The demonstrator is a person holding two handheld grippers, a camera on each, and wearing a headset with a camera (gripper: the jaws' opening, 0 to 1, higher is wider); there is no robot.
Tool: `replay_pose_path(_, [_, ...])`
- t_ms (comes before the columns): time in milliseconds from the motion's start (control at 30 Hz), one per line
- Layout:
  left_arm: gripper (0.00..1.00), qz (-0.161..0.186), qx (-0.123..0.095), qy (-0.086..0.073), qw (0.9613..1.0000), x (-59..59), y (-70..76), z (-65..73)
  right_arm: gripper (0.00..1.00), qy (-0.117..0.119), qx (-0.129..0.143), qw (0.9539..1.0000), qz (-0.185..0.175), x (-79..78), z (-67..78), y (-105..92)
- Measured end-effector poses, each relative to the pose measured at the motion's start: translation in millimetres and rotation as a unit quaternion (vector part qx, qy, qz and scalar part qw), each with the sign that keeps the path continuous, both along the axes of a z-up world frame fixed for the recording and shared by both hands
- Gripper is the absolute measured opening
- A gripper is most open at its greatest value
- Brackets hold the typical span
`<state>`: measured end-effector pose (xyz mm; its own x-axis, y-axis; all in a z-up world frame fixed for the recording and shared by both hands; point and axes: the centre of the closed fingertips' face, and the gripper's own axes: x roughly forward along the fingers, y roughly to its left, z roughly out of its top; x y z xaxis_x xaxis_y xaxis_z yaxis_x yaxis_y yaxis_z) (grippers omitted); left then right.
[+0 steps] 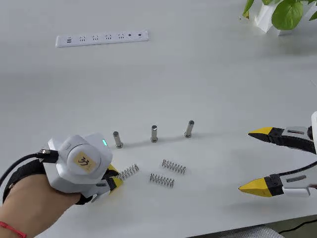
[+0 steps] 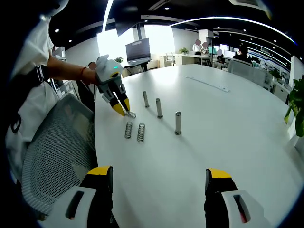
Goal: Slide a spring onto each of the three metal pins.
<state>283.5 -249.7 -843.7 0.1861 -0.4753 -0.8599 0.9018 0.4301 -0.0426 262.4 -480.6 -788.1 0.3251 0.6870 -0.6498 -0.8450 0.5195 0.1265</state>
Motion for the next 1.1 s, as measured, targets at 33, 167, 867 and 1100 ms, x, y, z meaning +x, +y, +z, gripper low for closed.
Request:
replay_pose_path(33, [0.07,-0.002,0.003,0.001,1.0,0.1,-0.1,-0.2,0.78,0.001,-0.001,1.0,0.0,-0.3,-0.4,-0.2])
replay_pose_path(167, [0.07,-0.004,0.008,0.003,1.0,0.5,-0.5,-0.1,0.78,-0.001,0.002,1.0,0.0,-0.5,-0.1,1.5])
replay_pose_path(867, [0.07,0.015,-0.027,0.008,0.9995,-3.8,0.9,4.9,0.77,0.004,0.003,1.0,0.001,-4.1,-0.7,7.5])
replay_pose_path(1100, [0.07,0.023,-0.047,0.005,0.9986,-6.1,2.3,13.5,0.76,0.002,0.006,1.0,0.005,-4.3,5.7,13.8])
